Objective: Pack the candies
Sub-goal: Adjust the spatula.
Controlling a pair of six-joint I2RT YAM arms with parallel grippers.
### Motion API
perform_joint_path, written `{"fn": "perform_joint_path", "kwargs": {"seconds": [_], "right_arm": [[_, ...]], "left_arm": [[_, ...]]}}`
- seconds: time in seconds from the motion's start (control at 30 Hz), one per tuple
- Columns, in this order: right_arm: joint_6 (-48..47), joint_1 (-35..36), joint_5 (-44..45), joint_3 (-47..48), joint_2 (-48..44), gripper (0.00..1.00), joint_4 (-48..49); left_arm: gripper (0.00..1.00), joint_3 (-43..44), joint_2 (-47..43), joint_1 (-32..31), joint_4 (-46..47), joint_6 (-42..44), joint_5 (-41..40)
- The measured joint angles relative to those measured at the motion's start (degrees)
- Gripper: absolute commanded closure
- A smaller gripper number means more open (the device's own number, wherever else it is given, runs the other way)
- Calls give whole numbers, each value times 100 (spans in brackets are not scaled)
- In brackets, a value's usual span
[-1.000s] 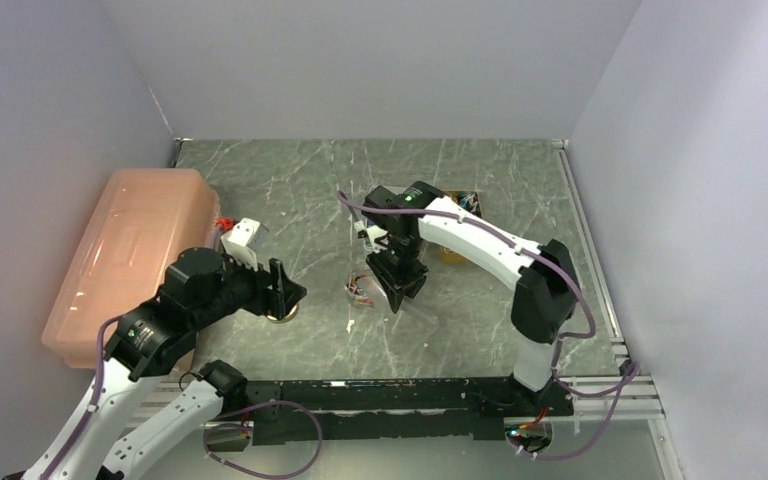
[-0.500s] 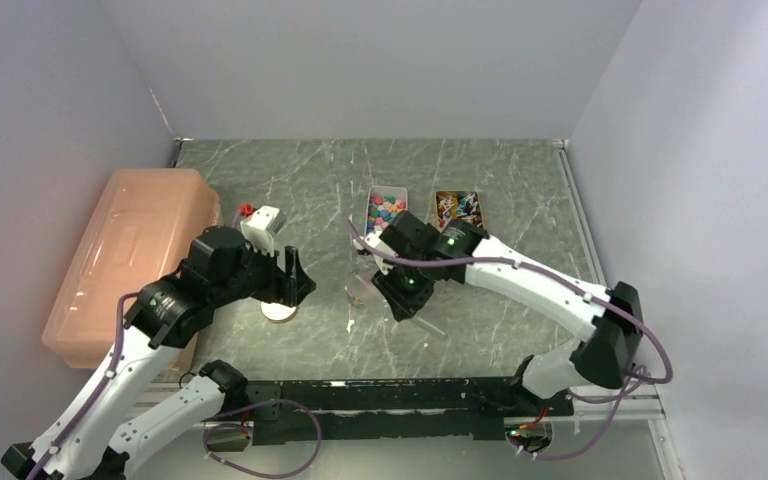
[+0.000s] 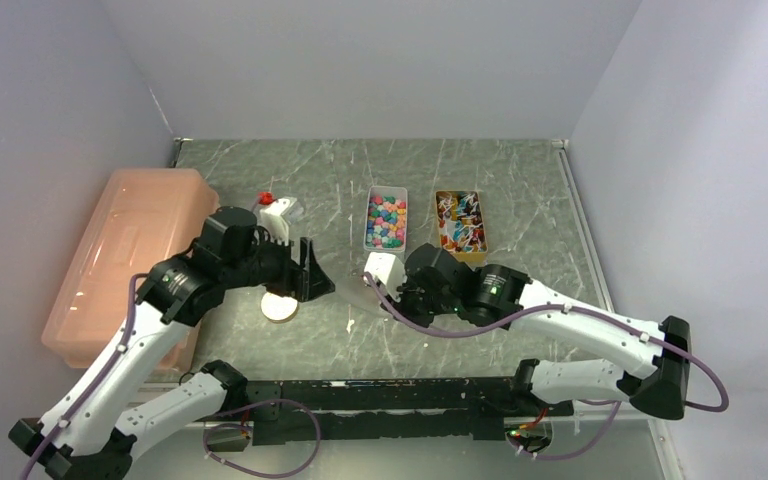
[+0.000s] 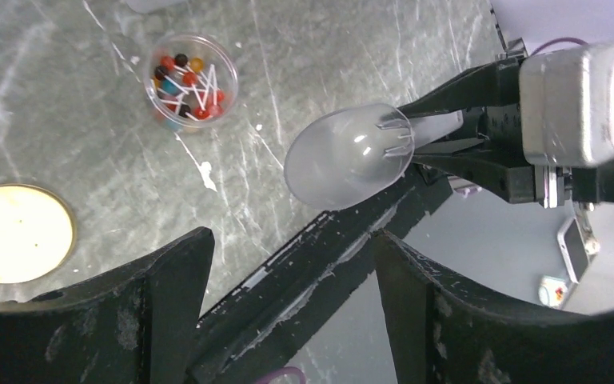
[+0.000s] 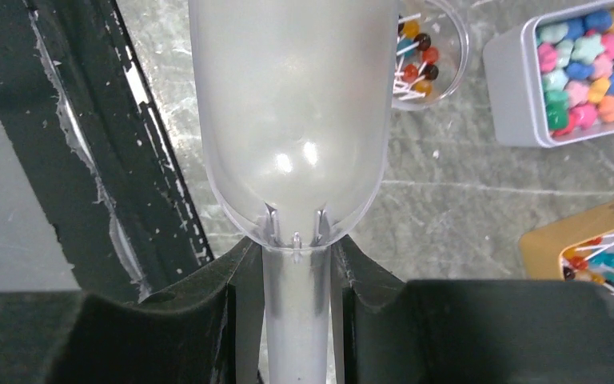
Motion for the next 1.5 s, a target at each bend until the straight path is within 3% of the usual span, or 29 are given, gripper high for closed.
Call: {"fn": "perform_joint_path", "kwargs": {"seconds": [0.47,0.77,1.07,1.23,1.5], "right_arm": [[-387,479,772,-334,-396,100,796],[-358,514,761,-529,-1283,100,1008],[-90,529,310,-1010,-2284,100,1969],[101,533,186,-1071,-2354,100,2229],[179,533,796,-1047,-2273,100,1871]], "left_arm": [[24,-354,540,0,127,-361,728],[26,-398,540,0,138,-498,728],[28,-498,645,-4,275,-597,741],[28,-553,693,-4,380,-658,741],[25,-470,605,-4,210,-610,223]]}}
